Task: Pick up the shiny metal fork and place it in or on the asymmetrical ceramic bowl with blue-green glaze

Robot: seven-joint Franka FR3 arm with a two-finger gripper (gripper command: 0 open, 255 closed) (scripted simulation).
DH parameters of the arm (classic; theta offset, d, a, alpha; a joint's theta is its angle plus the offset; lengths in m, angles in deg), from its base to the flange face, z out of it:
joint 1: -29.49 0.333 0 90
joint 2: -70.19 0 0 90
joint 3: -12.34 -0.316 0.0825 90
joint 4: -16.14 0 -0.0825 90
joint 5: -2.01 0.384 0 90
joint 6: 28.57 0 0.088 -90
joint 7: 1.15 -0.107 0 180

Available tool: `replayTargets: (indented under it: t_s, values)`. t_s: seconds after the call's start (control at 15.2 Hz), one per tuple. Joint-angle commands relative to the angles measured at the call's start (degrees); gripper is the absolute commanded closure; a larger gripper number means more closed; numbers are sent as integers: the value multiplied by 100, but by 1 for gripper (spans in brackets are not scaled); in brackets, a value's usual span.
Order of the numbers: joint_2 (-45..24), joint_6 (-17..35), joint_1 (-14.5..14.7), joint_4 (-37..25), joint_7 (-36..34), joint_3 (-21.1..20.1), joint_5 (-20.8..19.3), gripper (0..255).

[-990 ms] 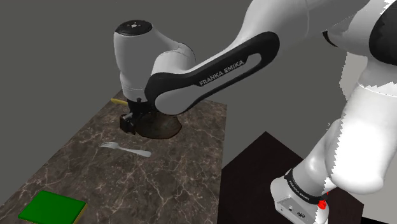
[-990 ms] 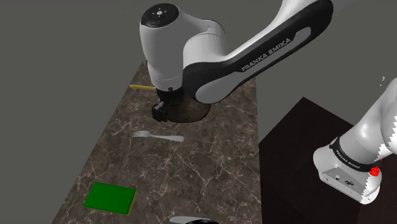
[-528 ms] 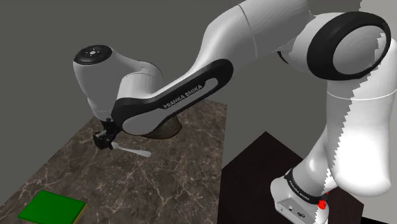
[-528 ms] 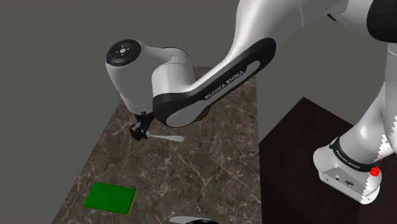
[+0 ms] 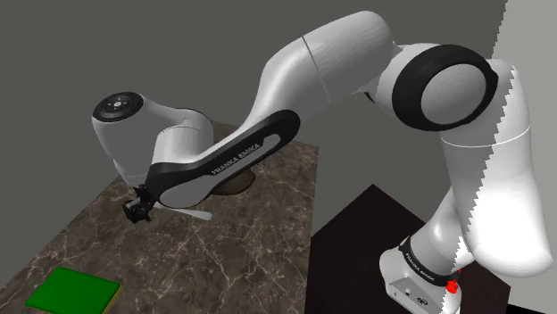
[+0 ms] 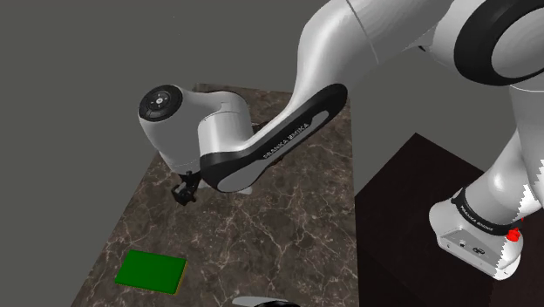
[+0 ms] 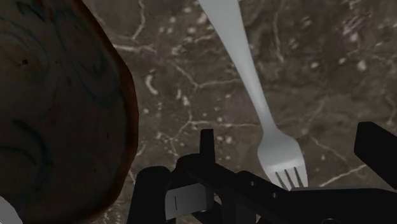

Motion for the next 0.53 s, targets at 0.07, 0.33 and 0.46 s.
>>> replayTargets:
  t_s: [0.07, 0.33, 0.46]
  values:
    - [-132, 112, 14, -20, -21, 50, -58, 0]
    - [-133, 111, 14, -22, -20, 50, -58, 0]
    - [-133, 111, 14, -22, -20, 50, -58, 0]
